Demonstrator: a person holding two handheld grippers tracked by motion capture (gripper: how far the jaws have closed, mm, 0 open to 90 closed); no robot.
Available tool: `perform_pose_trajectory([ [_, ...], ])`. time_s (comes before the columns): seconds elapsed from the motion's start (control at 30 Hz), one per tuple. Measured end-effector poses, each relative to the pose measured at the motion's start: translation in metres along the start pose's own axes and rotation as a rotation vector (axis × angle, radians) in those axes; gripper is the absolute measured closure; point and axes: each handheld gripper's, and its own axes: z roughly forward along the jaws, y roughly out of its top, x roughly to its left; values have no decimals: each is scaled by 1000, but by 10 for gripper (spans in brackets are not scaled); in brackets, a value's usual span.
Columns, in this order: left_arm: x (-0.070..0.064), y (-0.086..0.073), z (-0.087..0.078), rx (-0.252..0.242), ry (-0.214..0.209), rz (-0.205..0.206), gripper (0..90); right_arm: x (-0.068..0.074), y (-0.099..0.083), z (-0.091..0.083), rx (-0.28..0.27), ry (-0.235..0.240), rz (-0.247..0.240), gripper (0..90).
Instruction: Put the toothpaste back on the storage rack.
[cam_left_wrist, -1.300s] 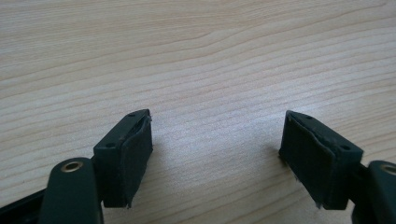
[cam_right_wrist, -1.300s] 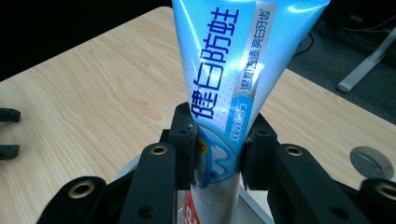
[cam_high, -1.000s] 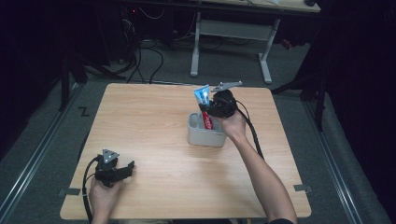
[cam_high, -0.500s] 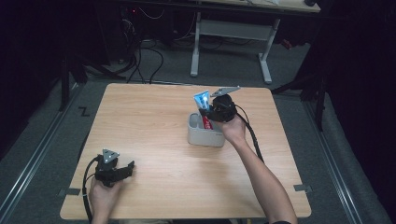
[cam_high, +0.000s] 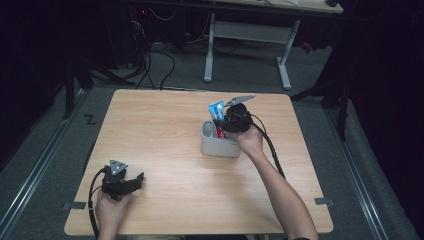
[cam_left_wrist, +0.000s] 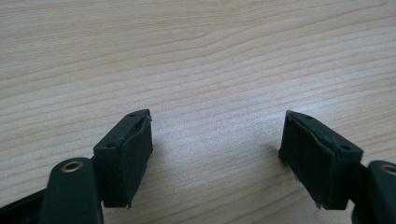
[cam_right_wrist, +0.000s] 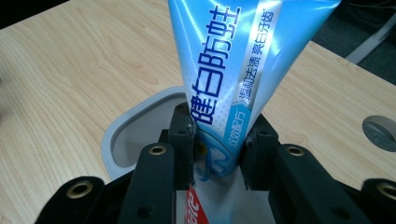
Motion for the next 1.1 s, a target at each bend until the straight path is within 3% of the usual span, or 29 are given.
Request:
perform_pose_trajectory([
  [0.33,0,0,0,0,0,1,256,0,-4,2,18,-3,-1,687],
  [0.7,-1,0,0,0,5,4,256,-2,-5,-2,-11,18,8,632],
  [1.1,-1,0,0,1,5,5,256,0,-7,-18,-62,1,25,480],
])
